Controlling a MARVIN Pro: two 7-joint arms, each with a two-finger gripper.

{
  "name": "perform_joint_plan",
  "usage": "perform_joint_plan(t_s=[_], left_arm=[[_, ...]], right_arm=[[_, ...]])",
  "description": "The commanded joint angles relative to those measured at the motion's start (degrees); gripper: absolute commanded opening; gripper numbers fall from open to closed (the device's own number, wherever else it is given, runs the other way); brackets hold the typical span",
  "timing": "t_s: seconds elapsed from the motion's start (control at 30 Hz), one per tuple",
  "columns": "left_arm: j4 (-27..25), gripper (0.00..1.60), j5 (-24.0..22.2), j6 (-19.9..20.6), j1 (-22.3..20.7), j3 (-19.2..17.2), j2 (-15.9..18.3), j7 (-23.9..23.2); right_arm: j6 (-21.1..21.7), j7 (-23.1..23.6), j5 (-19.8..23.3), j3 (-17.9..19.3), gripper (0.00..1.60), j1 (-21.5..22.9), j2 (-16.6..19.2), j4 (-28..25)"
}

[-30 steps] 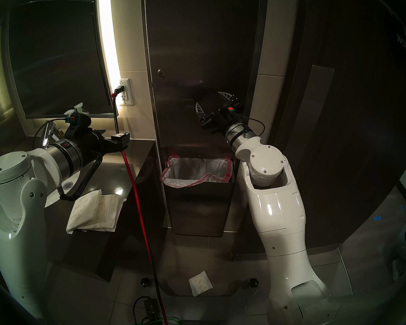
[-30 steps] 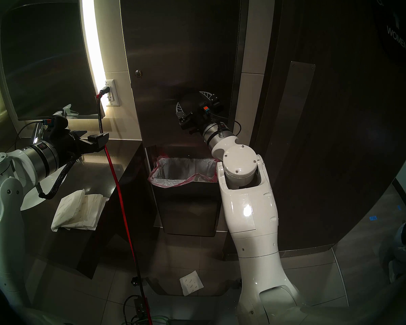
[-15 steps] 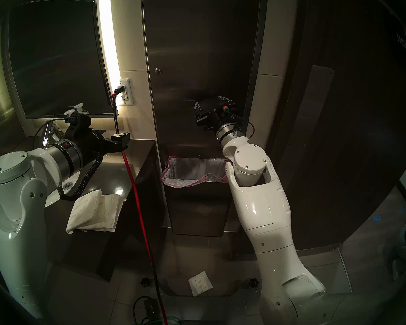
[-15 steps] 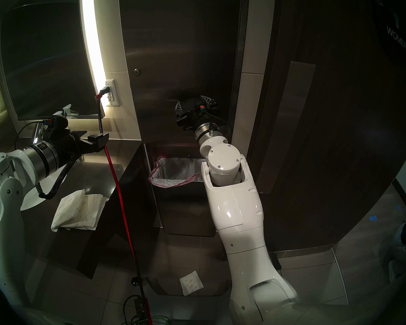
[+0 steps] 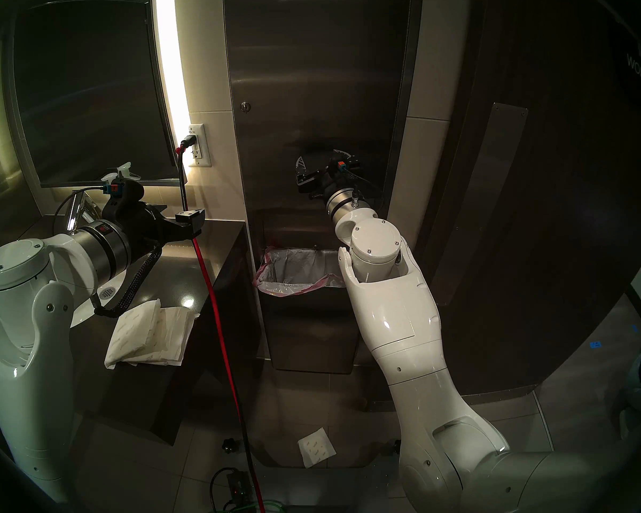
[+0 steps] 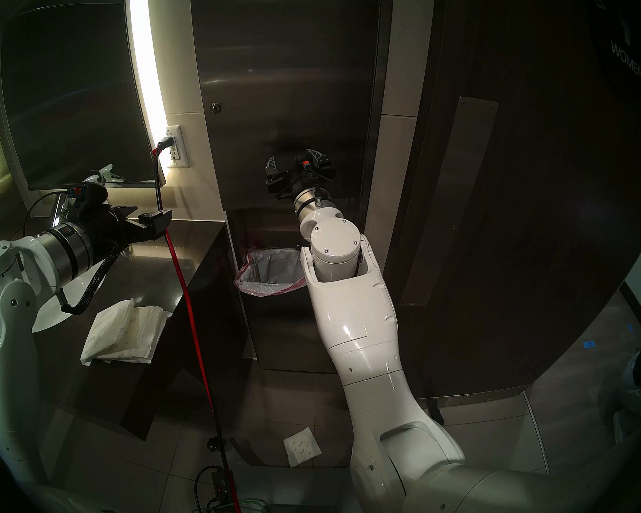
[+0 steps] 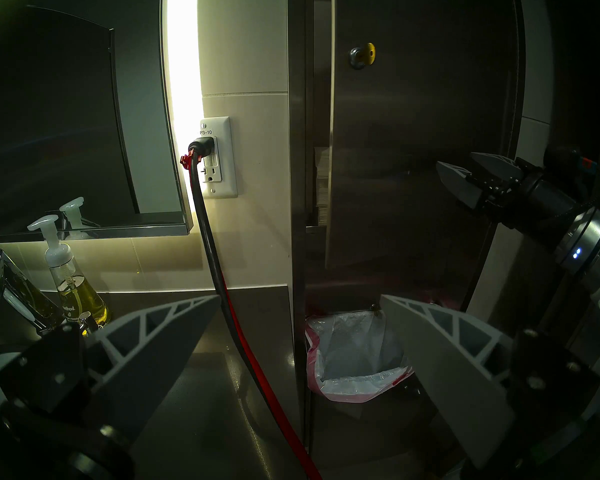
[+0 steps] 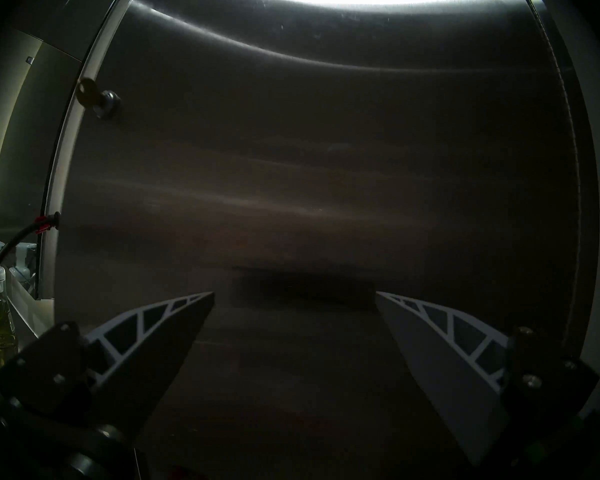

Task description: Twist key and close towel dispenser

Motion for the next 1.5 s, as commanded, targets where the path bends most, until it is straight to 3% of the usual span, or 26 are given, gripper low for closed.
perform_joint_plan(t_s=[0.0, 0.27, 1.1, 1.13, 1.33, 1.47], left_arm=[[-0.2, 1.6, 0.08, -0.59, -0.15, 0.07, -0.09, -0.02], [-0.21, 1.6, -0.05, -0.54, -0.15, 0.07, -0.02, 0.08], [-0.21, 1.6, -0.48, -0.49, -0.09, 0.06, 0.22, 0.42], [-0.21, 1.6, -0.5, -0.48, -0.09, 0.06, 0.23, 0.43], [-0.21, 1.6, -0.58, -0.52, -0.07, 0.07, 0.28, 0.51], [-0.21, 1.6, -0.61, -0.6, -0.04, 0.08, 0.3, 0.56]], right_arm=[[-1.18, -0.01, 0.2, 0.56, 1.6, 4.14, -0.46, 2.15], [-1.51, -0.64, 0.95, 3.3, 1.6, 8.98, -1.48, 9.1], [-3.59, -5.14, 0.71, 5.38, 1.6, 21.75, -4.39, 26.91], [-3.31, -5.24, 0.32, 5.83, 1.6, 20.71, -4.76, 25.55], [-4.66, -5.56, 0.13, 6.1, 1.6, 23.74, -4.03, 28.86], [-6.12, -5.21, -1.33, 4.92, 1.6, 20.95, -3.24, 25.98]])
